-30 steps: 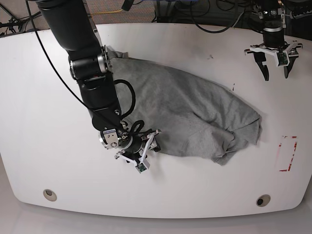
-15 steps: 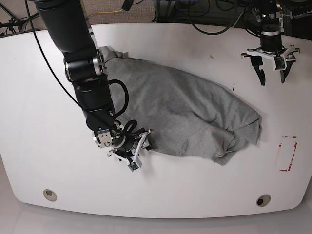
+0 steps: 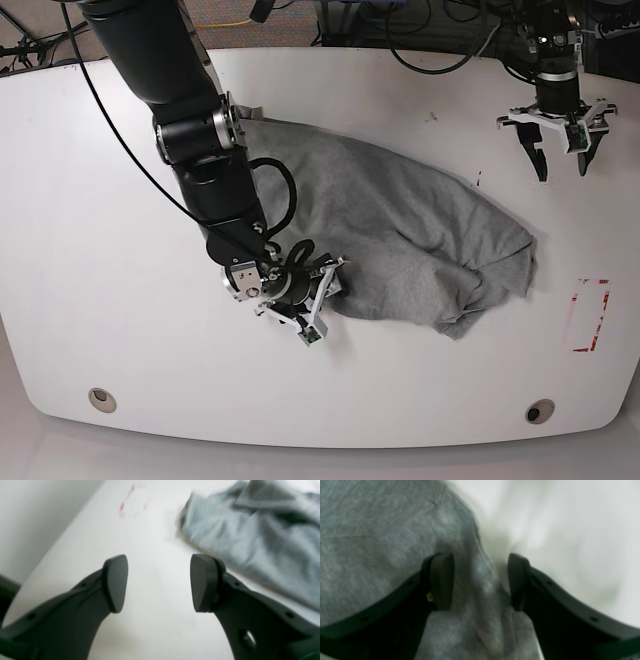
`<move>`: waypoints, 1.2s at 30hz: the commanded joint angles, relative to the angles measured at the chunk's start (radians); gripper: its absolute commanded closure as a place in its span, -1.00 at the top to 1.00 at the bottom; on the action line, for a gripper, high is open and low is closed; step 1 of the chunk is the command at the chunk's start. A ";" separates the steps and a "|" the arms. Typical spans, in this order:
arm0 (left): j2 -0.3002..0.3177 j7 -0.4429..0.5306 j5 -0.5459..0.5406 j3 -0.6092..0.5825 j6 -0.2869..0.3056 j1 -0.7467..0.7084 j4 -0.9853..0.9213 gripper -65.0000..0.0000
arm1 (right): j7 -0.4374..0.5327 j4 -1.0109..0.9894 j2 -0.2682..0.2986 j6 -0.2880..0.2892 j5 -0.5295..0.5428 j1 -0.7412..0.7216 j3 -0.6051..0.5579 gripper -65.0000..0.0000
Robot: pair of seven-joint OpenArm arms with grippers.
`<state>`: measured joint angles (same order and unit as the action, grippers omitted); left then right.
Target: Fold the T-shirt properly
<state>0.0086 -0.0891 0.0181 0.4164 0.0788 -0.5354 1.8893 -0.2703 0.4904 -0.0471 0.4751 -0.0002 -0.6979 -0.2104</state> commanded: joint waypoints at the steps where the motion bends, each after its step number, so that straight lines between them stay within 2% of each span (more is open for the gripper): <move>1: 0.008 -0.064 -0.005 0.032 -0.007 0.048 0.019 0.14 | 0.004 0.014 -0.012 0.006 0.004 -0.033 0.001 0.01; 4: 0.003 -0.205 -0.005 0.089 -0.007 0.134 0.019 0.14 | 0.004 0.014 -0.015 0.006 0.004 -0.033 0.001 -0.05; 6: 0.003 -0.297 -0.005 0.118 -0.006 0.191 0.017 0.14 | 0.004 0.014 -0.017 0.006 0.004 -0.032 0.001 -0.23; 11: 0.026 -0.484 -0.005 0.128 -0.006 0.308 0.017 0.14 | 0.004 0.014 -0.017 0.006 0.004 -0.032 0.001 -1.00; 17: 0.072 -0.576 -0.011 0.062 -0.006 0.410 -0.029 0.14 | -0.005 0.043 -0.010 0.007 0.004 -0.030 0.001 -1.00; 19: 0.072 -0.582 -0.011 0.055 -0.006 0.443 -0.066 0.14 | -0.060 0.107 -0.006 0.007 0.010 0.002 0.007 -1.00; 22: 0.069 -0.582 -0.011 0.055 -0.006 0.484 -0.127 0.14 | -0.160 0.293 0.031 0.007 0.012 0.057 0.009 -1.00; 26: 0.066 -0.581 -0.011 0.055 -0.006 0.516 -0.185 0.14 | -0.272 0.581 0.042 0.007 0.006 0.157 0.006 -1.00; 29: 0.064 -0.578 -0.011 0.054 -0.006 0.522 -0.219 0.14 | -0.376 0.798 0.074 0.007 0.007 0.221 0.007 -1.00; 36: 0.063 -0.576 -0.014 0.019 -0.006 0.530 -0.234 0.14 | -0.515 1.152 0.134 0.012 0.004 0.343 0.024 -1.00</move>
<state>0.0624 -0.6907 0.0078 0.4538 0.0704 -0.0242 1.6386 -0.7868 1.5745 0.0624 0.4847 0.0025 -0.3435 -0.2047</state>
